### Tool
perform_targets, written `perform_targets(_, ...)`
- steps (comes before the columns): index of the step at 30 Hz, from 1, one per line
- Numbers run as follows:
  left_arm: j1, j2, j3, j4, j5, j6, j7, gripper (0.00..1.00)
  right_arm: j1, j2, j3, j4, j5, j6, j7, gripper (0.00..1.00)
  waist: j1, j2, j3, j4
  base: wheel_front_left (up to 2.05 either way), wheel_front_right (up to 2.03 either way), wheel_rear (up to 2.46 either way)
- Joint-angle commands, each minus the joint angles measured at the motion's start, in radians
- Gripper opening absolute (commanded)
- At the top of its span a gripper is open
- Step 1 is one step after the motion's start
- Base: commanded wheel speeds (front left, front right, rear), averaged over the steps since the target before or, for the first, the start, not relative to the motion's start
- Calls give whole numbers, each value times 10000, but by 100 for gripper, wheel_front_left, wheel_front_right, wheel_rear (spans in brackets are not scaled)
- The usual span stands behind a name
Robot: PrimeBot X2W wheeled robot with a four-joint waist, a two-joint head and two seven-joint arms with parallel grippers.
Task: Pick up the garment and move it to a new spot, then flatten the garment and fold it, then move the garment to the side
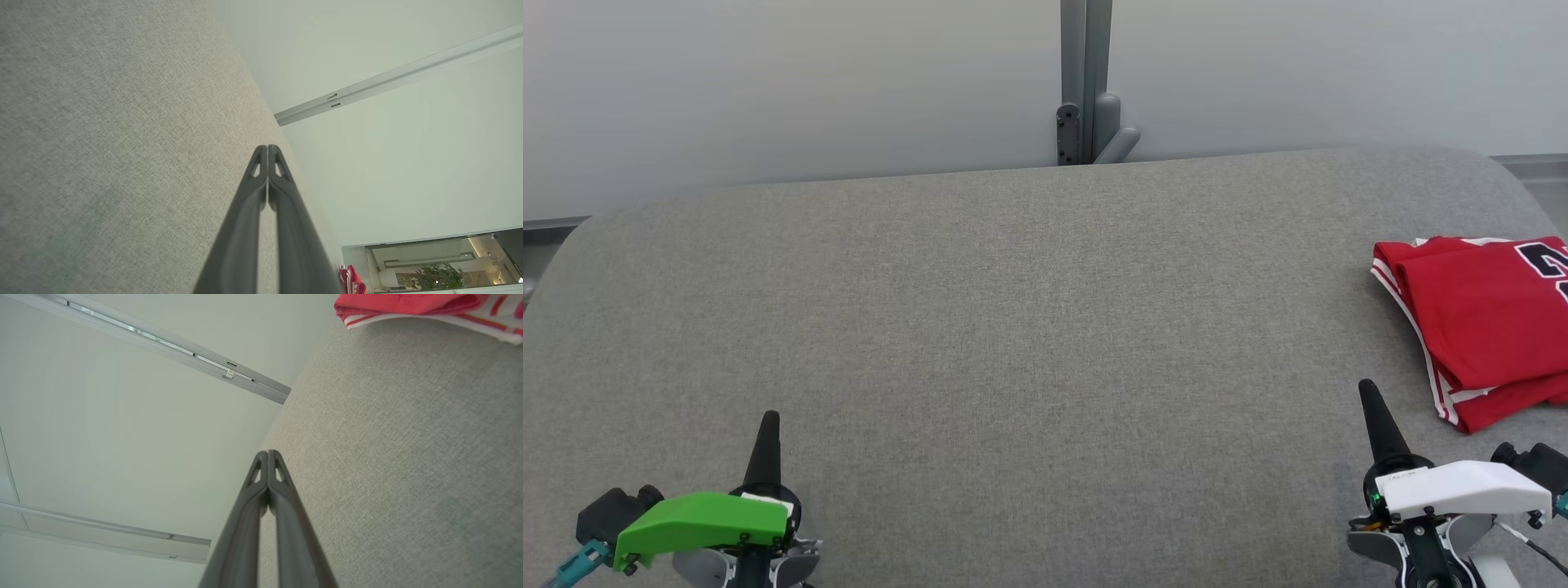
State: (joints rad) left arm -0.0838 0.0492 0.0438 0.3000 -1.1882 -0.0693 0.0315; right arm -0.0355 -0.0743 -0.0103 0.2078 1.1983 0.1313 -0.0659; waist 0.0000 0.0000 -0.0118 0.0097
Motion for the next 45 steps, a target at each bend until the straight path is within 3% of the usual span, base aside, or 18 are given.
perform_targets(1,-273,24,99,-96,-276,-78,80,0,-230,-65,-51,-35,301,-4,71,0,0,0,4,-3,0,0,0)
perform_targets(45,-645,24,896,-169,-3671,-579,1145,0,-602,-63,-388,214,3967,-3,948,0,0,0,117,-83,0,0,0)
